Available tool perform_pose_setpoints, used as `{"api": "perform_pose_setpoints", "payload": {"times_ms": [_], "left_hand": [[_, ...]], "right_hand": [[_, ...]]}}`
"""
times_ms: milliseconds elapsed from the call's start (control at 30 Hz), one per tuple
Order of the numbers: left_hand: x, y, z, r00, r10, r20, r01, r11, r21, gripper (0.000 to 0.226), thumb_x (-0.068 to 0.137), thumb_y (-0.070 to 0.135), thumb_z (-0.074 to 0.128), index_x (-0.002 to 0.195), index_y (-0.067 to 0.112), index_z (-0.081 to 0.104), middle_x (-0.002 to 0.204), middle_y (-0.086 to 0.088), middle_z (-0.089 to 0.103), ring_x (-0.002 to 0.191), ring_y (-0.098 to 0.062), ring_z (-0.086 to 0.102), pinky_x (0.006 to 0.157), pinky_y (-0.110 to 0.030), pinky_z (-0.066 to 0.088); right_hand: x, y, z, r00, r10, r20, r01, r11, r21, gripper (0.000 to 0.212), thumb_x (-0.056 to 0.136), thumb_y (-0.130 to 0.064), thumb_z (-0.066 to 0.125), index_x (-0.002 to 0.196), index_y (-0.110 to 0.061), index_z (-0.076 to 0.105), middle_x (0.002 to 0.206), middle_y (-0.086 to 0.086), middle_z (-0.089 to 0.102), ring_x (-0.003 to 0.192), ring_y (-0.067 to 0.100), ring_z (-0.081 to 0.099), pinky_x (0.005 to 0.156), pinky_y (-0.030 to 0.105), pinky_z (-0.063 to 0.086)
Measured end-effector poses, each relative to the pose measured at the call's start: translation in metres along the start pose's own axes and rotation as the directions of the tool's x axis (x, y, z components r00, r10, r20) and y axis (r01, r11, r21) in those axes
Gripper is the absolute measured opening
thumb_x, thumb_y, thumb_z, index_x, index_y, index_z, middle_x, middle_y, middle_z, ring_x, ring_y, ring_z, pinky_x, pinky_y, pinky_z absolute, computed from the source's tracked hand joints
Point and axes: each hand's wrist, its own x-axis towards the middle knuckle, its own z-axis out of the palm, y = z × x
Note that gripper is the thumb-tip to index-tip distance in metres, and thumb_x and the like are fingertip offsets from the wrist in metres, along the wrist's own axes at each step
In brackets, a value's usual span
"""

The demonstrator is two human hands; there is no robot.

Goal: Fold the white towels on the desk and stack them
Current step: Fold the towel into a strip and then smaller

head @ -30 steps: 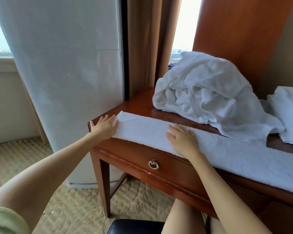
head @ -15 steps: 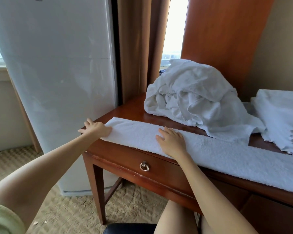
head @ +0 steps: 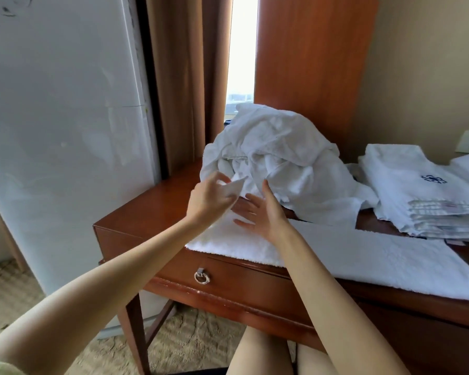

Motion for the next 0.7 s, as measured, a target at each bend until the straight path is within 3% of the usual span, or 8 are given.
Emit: {"api": "perform_pose_setpoints", "payload": {"times_ms": [100,200,233,300,400,500,633,700], "left_hand": [[-0.027,0.03,0.042,0.959,0.043,0.281,0.016,0.979,-0.202,0.032,0.078,0.035,0.075,0.104,0.026,0.058,0.103,0.006,0.069,0.09,-0.009,0.067,0.078,-0.023,0.055],[-0.048,0.038,0.069,0.924,0.201,0.324,-0.141,0.97,-0.2,0.034,0.085,0.025,0.07,0.117,0.022,0.058,0.115,0.005,0.065,0.107,-0.012,0.062,0.09,-0.031,0.051],[-0.052,0.038,0.074,0.909,0.268,0.321,-0.23,0.961,-0.15,0.04,0.085,0.02,0.07,0.122,0.022,0.057,0.119,0.005,0.064,0.109,-0.012,0.06,0.09,-0.03,0.049],[-0.058,0.038,0.081,0.876,0.369,0.31,-0.371,0.927,-0.054,0.052,0.082,0.024,0.072,0.13,0.027,0.052,0.127,0.009,0.058,0.113,-0.011,0.055,0.092,-0.023,0.042],[-0.055,0.033,0.083,0.835,0.434,0.339,-0.503,0.851,0.152,0.076,0.081,0.04,0.072,0.146,0.03,0.033,0.15,0.009,0.038,0.14,-0.01,0.031,0.119,-0.029,0.011],[-0.05,0.03,0.083,0.825,0.372,0.426,-0.537,0.75,0.387,0.091,0.082,0.057,0.063,0.153,0.034,0.011,0.161,0.007,0.014,0.148,-0.009,0.009,0.118,-0.034,-0.011],[-0.053,0.039,0.097,0.77,0.336,0.542,-0.605,0.657,0.451,0.084,0.088,0.052,0.059,0.153,0.035,0.008,0.162,0.006,0.003,0.149,-0.011,0.004,0.12,-0.042,-0.01],[-0.056,0.045,0.106,0.753,0.31,0.58,-0.615,0.644,0.454,0.08,0.089,0.043,0.06,0.152,0.034,0.011,0.162,0.006,0.009,0.149,-0.011,0.008,0.121,-0.043,-0.007]], "right_hand": [[-0.006,-0.018,-0.023,0.996,0.075,-0.053,-0.066,0.987,0.148,0.059,0.089,-0.06,0.055,0.114,-0.006,0.06,0.108,0.019,0.068,0.094,0.031,0.068,0.079,0.042,0.055],[-0.013,-0.029,-0.048,0.961,0.068,-0.266,-0.091,0.993,-0.074,0.013,0.096,-0.017,0.054,0.09,-0.006,0.055,0.086,0.014,0.056,0.07,0.026,0.057,0.063,0.032,0.047],[-0.015,-0.033,-0.057,0.944,0.033,-0.329,-0.108,0.971,-0.214,0.012,0.096,-0.008,0.051,0.086,-0.003,0.055,0.084,0.015,0.054,0.068,0.025,0.053,0.063,0.031,0.044],[-0.022,-0.042,-0.074,0.932,-0.077,-0.355,-0.065,0.926,-0.371,0.013,0.095,0.0,0.051,0.103,0.004,0.061,0.098,0.024,0.062,0.074,0.027,0.055,0.068,0.031,0.044],[-0.046,-0.06,-0.095,0.925,-0.184,-0.333,0.051,0.927,-0.371,0.028,0.092,0.004,0.055,0.12,0.001,0.061,0.12,0.026,0.062,0.082,0.028,0.063,0.074,0.033,0.052],[-0.074,-0.082,-0.132,0.901,-0.26,-0.347,0.106,0.908,-0.406,0.034,0.092,-0.003,0.059,0.126,-0.008,0.061,0.119,0.014,0.065,0.106,0.029,0.063,0.097,0.04,0.049],[-0.122,-0.097,-0.197,0.799,-0.381,-0.465,0.134,0.867,-0.48,0.037,0.092,-0.001,0.059,0.127,-0.011,0.059,0.103,0.001,0.068,0.09,0.014,0.062,0.073,0.023,0.05],[-0.145,-0.095,-0.227,0.763,-0.387,-0.518,0.065,0.843,-0.534,0.037,0.092,0.003,0.056,0.128,-0.007,0.057,0.115,0.007,0.065,0.1,0.02,0.061,0.068,0.019,0.045]]}}
